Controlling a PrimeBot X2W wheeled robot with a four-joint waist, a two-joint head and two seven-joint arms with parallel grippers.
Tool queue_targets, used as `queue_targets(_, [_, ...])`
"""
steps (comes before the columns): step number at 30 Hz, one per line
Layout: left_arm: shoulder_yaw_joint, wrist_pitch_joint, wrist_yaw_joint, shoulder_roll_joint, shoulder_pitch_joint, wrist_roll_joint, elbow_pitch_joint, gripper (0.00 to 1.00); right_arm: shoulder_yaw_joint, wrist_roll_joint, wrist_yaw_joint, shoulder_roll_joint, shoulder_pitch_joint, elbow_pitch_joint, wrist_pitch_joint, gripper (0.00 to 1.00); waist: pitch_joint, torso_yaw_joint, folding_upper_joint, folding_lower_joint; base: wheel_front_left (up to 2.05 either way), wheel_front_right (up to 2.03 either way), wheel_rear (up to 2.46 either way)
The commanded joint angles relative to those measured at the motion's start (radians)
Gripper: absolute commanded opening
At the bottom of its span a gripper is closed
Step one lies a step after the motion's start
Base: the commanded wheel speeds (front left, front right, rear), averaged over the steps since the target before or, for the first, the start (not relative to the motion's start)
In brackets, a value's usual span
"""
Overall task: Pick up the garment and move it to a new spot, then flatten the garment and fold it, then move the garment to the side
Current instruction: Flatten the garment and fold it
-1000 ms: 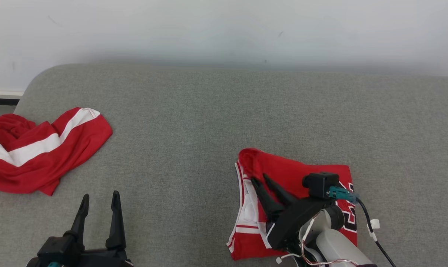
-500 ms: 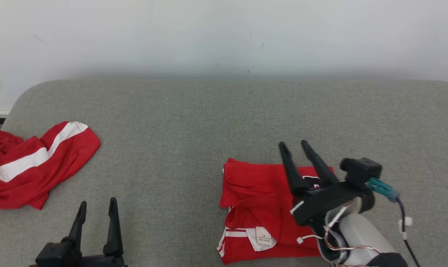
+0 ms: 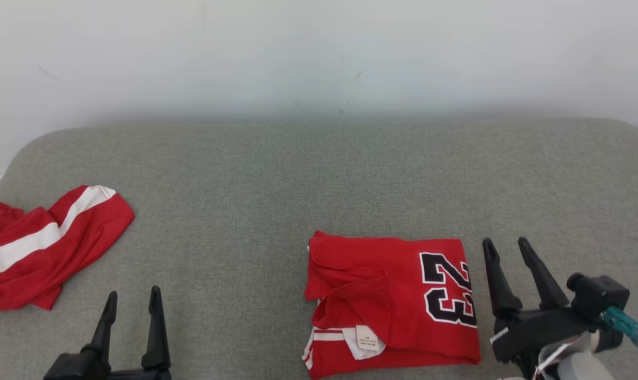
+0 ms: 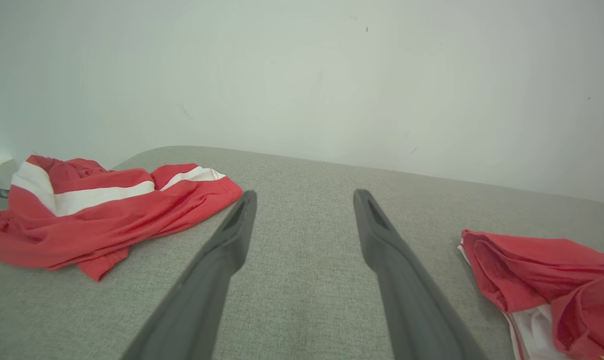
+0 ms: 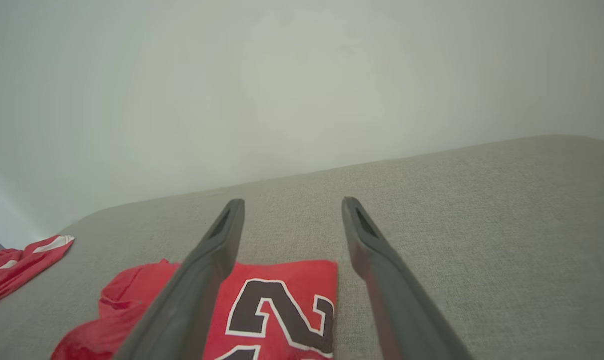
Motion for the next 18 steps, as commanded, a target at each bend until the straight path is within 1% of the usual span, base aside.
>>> queue_targets(1, [0.003, -0.003, 0.001, 0.002, 0.013, 0.006, -0.006, 1.0, -0.003, -0.019, -0.002, -0.009, 0.022, -0.002, -0.005, 0.91, -0.001, 0.001, -0.0001, 0.0, 0.0, 0.0, 0.0])
queue_targets(2, [0.003, -0.003, 0.001, 0.001, 0.016, 0.007, -0.008, 1.0, -0.004, -0.031, -0.002, -0.013, 0.03, 0.002, -0.005, 0.4, -0.001, 0.001, -0.0001, 0.0, 0.0, 0.0, 0.0])
queue_targets(3, [0.004, -0.003, 0.001, 0.0, 0.018, 0.009, -0.01, 1.0, -0.001, -0.044, -0.002, -0.016, 0.037, 0.008, -0.001, 0.14, 0.0, 0.002, -0.0001, 0.0, 0.0, 0.0, 0.0])
queue_targets(4, [0.003, -0.003, 0.001, 0.0, 0.019, 0.01, -0.011, 1.0, 0.004, -0.058, -0.002, -0.019, 0.041, 0.015, 0.004, 0.0, 0.0, 0.004, -0.0001, 0.0, 0.0, 0.0, 0.0])
queue_targets(10, [-0.007, -0.003, 0.001, -0.003, 0.002, 0.01, -0.012, 1.0, 0.034, -0.082, -0.002, -0.004, 0.01, 0.07, 0.005, 0.0, 0.013, 0.024, -0.0001, 0.0, 0.0, 0.0, 0.0])
queue_targets(14, [-0.01, -0.003, 0.001, -0.003, -0.014, 0.004, -0.004, 1.0, 0.086, -0.102, -0.002, -0.016, -0.029, 0.139, 0.003, 0.0, 0.024, 0.046, -0.0001, 0.0, 0.0, 0.0, 0.0])
queue_targets(18, [-0.014, -0.003, 0.001, 0.002, -0.027, -0.001, 0.002, 1.0, 0.126, -0.093, -0.002, -0.012, -0.073, 0.226, -0.003, 0.0, 0.035, 0.065, -0.0001, 0.0, 0.0, 0.0, 0.0])
